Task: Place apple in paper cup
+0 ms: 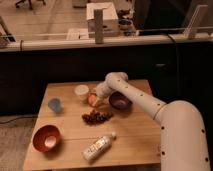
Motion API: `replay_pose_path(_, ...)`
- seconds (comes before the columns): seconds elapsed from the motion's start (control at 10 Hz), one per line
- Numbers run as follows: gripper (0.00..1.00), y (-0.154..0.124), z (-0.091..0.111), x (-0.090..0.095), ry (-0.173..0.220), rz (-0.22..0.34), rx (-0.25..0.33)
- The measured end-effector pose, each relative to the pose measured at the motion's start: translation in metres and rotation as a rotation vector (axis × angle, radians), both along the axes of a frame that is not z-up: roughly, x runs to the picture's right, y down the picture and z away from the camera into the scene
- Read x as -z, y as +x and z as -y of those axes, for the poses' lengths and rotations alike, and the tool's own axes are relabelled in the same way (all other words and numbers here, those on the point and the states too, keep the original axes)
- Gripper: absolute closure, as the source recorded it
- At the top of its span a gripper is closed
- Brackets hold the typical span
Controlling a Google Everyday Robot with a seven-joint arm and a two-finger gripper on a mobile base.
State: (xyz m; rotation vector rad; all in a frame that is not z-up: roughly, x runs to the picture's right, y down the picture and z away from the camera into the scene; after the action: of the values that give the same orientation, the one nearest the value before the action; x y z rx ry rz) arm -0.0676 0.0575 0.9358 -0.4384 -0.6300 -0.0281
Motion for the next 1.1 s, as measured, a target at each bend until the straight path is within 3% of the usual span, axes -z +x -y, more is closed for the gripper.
replay_pose_path(0.3, 0.77, 0.006, 0.008, 0.011, 0.024, -0.013, -0.002)
replay_pose_path(1.1, 0.77, 0.001, 0.051, 0.046, 0.120, -0.006, 0.044)
